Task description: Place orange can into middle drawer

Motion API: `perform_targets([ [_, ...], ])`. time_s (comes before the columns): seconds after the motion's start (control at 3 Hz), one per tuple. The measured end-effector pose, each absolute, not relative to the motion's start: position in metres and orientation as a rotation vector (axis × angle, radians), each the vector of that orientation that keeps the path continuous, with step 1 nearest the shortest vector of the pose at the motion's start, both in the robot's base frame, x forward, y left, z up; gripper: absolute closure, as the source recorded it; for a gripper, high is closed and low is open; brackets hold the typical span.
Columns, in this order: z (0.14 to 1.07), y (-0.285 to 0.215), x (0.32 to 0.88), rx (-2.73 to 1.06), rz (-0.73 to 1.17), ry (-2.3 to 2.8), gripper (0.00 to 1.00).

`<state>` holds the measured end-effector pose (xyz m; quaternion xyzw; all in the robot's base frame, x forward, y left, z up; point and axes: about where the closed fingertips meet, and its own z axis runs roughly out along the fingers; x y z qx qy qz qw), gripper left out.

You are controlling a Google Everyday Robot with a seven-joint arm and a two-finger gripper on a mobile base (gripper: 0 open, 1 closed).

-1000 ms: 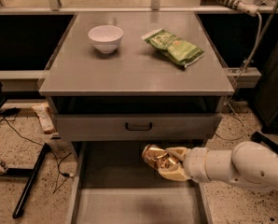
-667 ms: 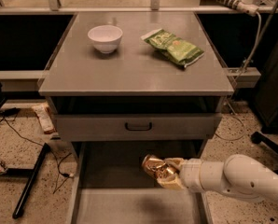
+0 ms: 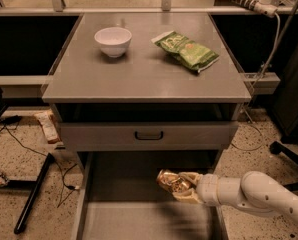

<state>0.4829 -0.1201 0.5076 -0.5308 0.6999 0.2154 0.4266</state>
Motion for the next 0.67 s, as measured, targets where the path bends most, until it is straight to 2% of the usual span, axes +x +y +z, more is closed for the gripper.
perform_targets([
  [0.67,0.494,-0.115,0.486,-1.343,0.511,1.771,1.0],
])
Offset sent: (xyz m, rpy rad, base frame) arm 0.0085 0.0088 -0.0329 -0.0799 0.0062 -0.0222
